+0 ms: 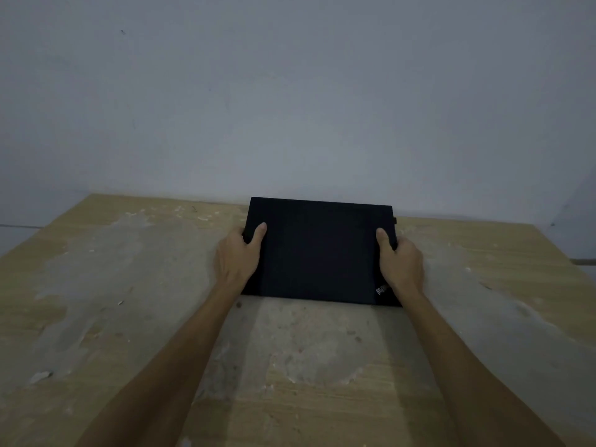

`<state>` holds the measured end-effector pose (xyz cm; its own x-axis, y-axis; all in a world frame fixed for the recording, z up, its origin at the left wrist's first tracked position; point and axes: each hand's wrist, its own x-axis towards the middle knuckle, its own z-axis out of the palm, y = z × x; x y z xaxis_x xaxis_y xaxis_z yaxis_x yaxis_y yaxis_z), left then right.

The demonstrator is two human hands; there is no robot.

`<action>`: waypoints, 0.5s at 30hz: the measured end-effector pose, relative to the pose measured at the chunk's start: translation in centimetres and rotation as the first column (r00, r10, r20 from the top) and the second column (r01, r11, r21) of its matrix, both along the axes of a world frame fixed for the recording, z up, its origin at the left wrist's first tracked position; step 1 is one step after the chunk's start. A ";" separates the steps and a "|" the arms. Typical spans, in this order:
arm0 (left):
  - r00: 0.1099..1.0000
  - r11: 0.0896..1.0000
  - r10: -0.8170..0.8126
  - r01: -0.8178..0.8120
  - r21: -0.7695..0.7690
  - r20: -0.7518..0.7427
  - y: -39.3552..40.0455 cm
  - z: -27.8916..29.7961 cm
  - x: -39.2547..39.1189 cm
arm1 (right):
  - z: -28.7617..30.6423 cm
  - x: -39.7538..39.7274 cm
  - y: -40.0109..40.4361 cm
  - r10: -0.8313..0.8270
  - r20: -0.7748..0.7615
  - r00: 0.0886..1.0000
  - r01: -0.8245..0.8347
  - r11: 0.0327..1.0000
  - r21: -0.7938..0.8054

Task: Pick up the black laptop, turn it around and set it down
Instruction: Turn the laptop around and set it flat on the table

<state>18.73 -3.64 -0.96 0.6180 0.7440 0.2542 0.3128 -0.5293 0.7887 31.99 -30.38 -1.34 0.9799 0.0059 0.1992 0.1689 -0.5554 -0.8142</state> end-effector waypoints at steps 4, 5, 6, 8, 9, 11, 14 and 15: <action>1.000 1.000 -0.017 0.018 -0.023 0.021 0.1 -0.2 0.2 | -0.1 0.8 0.5 -0.027 0.037 0.999 0.028 0.999 -0.026; 0.999 0.999 -0.032 0.032 -0.035 0.008 0.3 -0.4 0.3 | -0.2 1.0 0.5 -0.019 0.030 0.999 0.020 0.999 -0.032; 0.999 0.998 -0.046 0.046 -0.043 -0.010 0.4 -0.6 0.4 | -0.3 1.3 0.5 -0.005 0.023 1.000 0.006 0.999 -0.036; 0.997 0.997 -0.063 0.061 -0.038 -0.049 0.7 -0.7 0.6 | -0.7 1.6 0.5 0.018 0.013 1.000 -0.018 0.999 -0.043; 0.996 0.997 -0.065 0.063 -0.032 -0.058 0.8 -0.7 0.7 | -0.8 1.7 0.4 0.024 0.013 1.000 -0.023 0.999 -0.045; 0.997 0.997 -0.068 0.065 -0.046 -0.047 1.0 -0.6 0.8 | -0.9 1.8 0.4 0.034 0.015 0.999 -0.033 0.998 -0.051; 0.997 0.995 -0.063 0.059 -0.077 -0.051 1.2 -0.5 0.8 | -1.0 1.9 0.5 0.042 0.011 0.999 -0.041 0.995 -0.092; 0.996 0.995 -0.063 0.058 -0.080 -0.061 1.3 -0.5 0.9 | -1.0 1.9 0.5 0.039 0.009 0.999 -0.038 0.994 -0.101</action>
<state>19.63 -2.39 -1.44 0.6752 0.7209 0.1562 0.3326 -0.4866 0.8079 33.88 -29.88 -2.31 0.9763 0.0644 0.2068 0.2008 -0.6272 -0.7526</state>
